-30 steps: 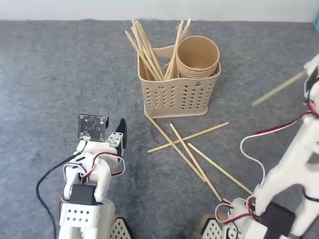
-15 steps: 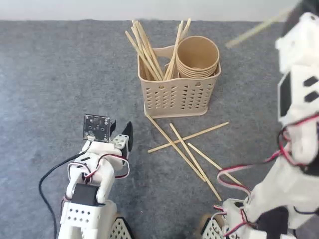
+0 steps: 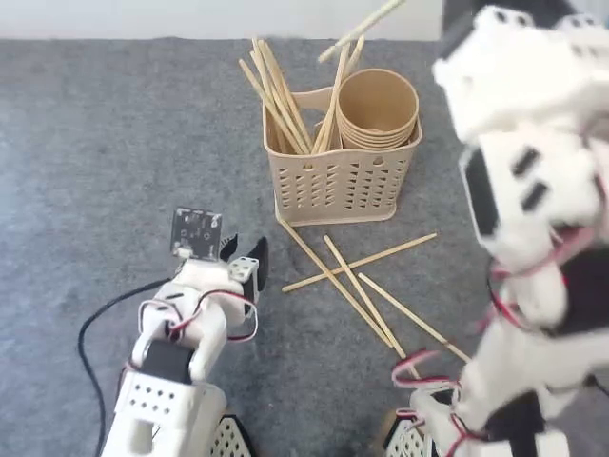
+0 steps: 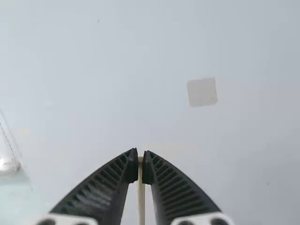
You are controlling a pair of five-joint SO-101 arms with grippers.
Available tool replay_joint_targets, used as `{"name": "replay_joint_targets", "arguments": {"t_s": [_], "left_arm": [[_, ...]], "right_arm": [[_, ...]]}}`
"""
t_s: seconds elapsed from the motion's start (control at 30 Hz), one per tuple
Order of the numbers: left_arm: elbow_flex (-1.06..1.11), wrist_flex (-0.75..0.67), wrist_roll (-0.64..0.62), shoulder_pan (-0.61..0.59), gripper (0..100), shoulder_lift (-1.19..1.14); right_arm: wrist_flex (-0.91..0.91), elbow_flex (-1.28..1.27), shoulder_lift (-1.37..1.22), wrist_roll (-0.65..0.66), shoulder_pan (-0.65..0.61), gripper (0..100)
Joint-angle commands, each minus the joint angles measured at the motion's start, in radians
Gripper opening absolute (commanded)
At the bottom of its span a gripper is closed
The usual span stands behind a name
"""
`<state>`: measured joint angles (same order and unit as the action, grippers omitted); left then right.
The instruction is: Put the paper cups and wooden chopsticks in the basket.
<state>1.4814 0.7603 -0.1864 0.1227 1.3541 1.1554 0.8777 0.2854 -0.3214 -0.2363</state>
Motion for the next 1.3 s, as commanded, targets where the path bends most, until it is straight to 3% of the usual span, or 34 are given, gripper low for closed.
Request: {"name": "replay_joint_targets", "arguments": {"t_s": [0.0, 0.37, 0.5, 0.87, 1.1, 1.27], "left_arm": [[-0.107, -0.064, -0.015, 0.011, 14, -0.155], [-0.151, -0.195, 0.002, 0.109, 14, -0.453], [-0.159, -0.207, 0.057, 0.138, 14, -0.5], [-0.285, -0.241, 0.055, 0.147, 14, -0.758], [-0.354, -0.233, 0.061, 0.147, 17, -0.865], [-0.386, -0.163, 0.063, 0.155, 27, -0.87]], "right_arm": [[-0.016, 0.028, -0.097, -0.018, -0.018, 0.8], [0.084, 0.028, -0.292, -0.012, -0.081, 0.8], [0.136, 0.028, -0.344, 0.049, -0.09, 0.8], [0.197, 0.032, -0.489, 0.129, -0.189, 1.1], [0.263, 0.034, -0.394, 0.129, -0.188, 15.5], [0.3, 0.034, -0.263, 0.129, -0.183, 12.1]]}}
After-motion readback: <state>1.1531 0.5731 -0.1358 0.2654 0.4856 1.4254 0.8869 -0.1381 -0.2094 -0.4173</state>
